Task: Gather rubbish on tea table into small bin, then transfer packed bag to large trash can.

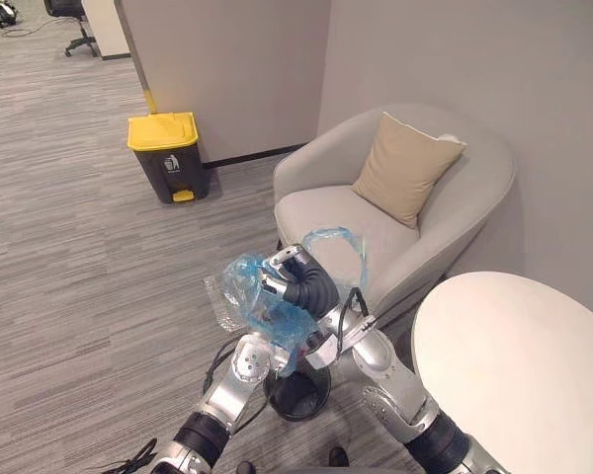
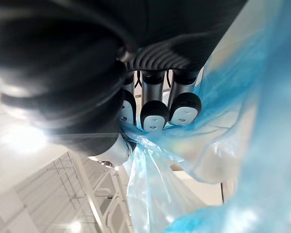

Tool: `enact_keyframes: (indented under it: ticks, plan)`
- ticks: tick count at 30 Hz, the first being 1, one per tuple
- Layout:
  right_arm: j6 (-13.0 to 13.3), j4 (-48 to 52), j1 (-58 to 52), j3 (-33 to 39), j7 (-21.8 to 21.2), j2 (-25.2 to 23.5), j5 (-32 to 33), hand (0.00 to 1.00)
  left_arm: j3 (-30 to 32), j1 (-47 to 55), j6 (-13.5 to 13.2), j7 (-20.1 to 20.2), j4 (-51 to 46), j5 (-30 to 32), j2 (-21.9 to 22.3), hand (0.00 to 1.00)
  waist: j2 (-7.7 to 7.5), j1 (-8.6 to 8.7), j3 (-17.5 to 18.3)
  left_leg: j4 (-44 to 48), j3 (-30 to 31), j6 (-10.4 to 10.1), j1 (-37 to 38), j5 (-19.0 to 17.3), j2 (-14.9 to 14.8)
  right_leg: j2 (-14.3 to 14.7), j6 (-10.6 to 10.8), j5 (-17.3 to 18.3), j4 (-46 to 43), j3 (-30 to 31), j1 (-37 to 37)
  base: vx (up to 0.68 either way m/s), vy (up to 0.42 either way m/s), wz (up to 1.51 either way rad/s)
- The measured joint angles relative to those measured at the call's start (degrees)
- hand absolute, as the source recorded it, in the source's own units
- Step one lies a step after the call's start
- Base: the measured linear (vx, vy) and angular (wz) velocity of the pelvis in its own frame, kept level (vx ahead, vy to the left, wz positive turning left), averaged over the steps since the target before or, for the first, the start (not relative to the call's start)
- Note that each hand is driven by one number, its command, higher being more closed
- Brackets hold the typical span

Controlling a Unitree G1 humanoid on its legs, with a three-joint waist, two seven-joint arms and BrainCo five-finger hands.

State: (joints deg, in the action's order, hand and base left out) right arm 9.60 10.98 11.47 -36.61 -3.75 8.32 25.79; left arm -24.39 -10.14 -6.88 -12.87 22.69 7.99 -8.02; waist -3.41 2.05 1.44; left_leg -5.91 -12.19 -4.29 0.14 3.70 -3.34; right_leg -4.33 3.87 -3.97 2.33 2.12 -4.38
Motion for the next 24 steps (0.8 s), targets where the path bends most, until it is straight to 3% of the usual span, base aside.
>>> enact_keyframes:
  ticks: [1, 9, 19, 20, 24]
  plan:
    - [0.0, -0.1, 0.2, -0.4, 0.2, -0.1, 1.5, 1.00, -0.2, -0.9, 0.1, -0.9, 0.9, 0.6, 0.1, 1.00, -0.07, 0.13, 0.1, 0.0, -0.1, 0.0, 0.0, 0.0, 0.0, 0.0, 0.0, -0.1, 0.0, 0.2, -0.5, -0.04, 0.000, -0.09]
    - [0.0, -0.4, 1.6, -1.9, 1.5, -1.0, 5.9, 1.00, -0.2, -3.8, 1.0, -4.4, 2.4, 2.0, 0.6, 1.00, -0.10, 0.86, 0.2, 0.0, -1.5, 0.0, 0.1, 0.0, 0.0, 0.2, -0.1, -0.7, 0.1, 1.7, -0.8, -0.01, 0.002, -0.09]
    - [0.2, -0.5, 0.6, -2.5, 1.2, -1.4, 5.6, 1.00, 0.8, -4.0, 0.9, -4.5, 2.7, -1.6, 1.0, 1.00, -0.12, 1.11, 0.2, 0.0, -2.2, 0.0, 0.3, 0.0, 0.0, 0.2, -0.1, -0.7, 0.1, 2.3, -1.4, -0.01, 0.000, -0.04]
    - [0.5, -0.5, 0.0, -2.3, 1.0, -1.6, 5.3, 0.00, 0.9, -4.0, 0.9, -4.5, 2.5, -2.1, 1.0, 1.00, -0.12, 1.11, 0.2, 0.0, -2.2, 0.0, 0.3, 0.0, 0.0, 0.2, -0.1, -0.7, 0.1, 2.3, -1.4, 0.00, 0.000, 0.00]
    - [1.4, -0.5, -1.5, -1.4, 0.6, -1.6, 1.1, 0.00, 2.6, -3.1, 0.9, -4.5, 0.0, -4.3, 1.1, 1.00, -0.11, 1.28, 0.2, 0.0, -2.0, -0.1, 0.1, 0.0, 0.0, 0.2, 0.0, -0.6, 0.1, 2.1, -1.4, 0.00, 0.000, 0.00]
